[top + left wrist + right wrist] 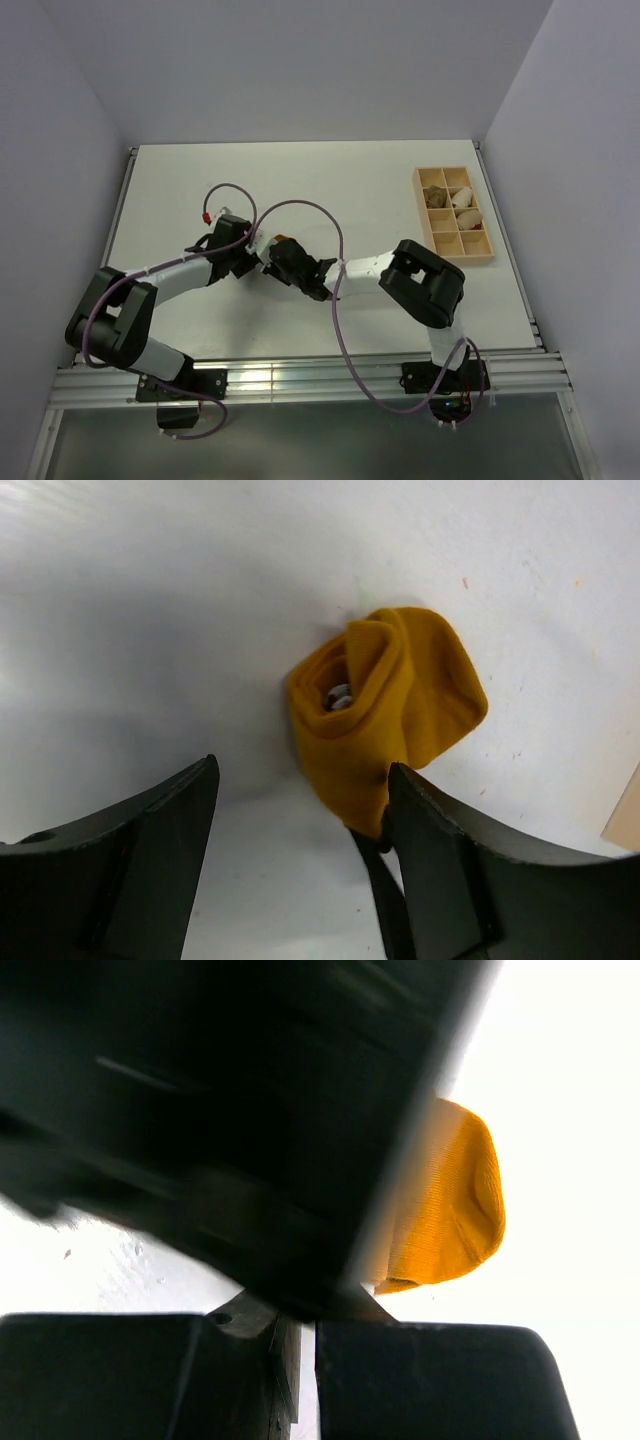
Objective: Roll the socks
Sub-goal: Roll the sock at the center of the board.
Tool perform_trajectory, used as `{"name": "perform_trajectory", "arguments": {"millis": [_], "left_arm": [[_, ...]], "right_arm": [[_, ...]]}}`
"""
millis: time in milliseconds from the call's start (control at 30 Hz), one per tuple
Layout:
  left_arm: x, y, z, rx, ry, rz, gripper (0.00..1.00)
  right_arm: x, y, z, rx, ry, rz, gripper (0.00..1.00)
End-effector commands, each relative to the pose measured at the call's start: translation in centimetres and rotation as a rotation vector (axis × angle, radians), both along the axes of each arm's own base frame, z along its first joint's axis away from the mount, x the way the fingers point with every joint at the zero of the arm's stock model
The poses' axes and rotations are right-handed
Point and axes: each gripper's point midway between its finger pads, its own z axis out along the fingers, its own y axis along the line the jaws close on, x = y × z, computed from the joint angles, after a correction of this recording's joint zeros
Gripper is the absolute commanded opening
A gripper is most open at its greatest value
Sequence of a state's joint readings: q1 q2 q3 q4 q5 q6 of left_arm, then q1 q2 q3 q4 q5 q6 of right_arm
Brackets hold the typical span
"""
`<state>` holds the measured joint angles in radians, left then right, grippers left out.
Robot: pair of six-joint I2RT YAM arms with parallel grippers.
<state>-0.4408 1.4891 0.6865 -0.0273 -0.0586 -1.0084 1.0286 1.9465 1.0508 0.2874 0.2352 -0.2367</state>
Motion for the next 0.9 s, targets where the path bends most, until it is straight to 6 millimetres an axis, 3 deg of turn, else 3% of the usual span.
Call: {"name": "perform_trajectory", "arguments": {"millis": [0, 167, 267, 467, 867], "left_arm": [[0.2, 1.9, 1.1, -0.022, -0.036, 0.081, 0.74], [0.7, 4.2, 2.8, -0.077, -0.103, 0.155, 0.75], [0.7, 4.4, 3.5, -0.097, -0.142, 0.149, 0.75], [0.4, 3.3, 2.9, -0.147, -0.149, 0.1, 0.73], [0.2, 3.0, 1.5, -0.162, -0.134, 0.095, 0.69]], "right_arm": [[-3.6, -2.8, -5.7, -0.083, 0.304, 0.019, 0.0], [-4.7, -2.0, -6.7, -0.037, 0.487, 0.082, 0.0], [-5.3, -2.2, -7.1, -0.019, 0.62, 0.101, 0.0], [-5.8, -2.1, -7.2, 0.035, 0.811, 0.102, 0.0], [-6.8, -2.5, -7.1, 0.192, 1.168, 0.085, 0.0]]}}
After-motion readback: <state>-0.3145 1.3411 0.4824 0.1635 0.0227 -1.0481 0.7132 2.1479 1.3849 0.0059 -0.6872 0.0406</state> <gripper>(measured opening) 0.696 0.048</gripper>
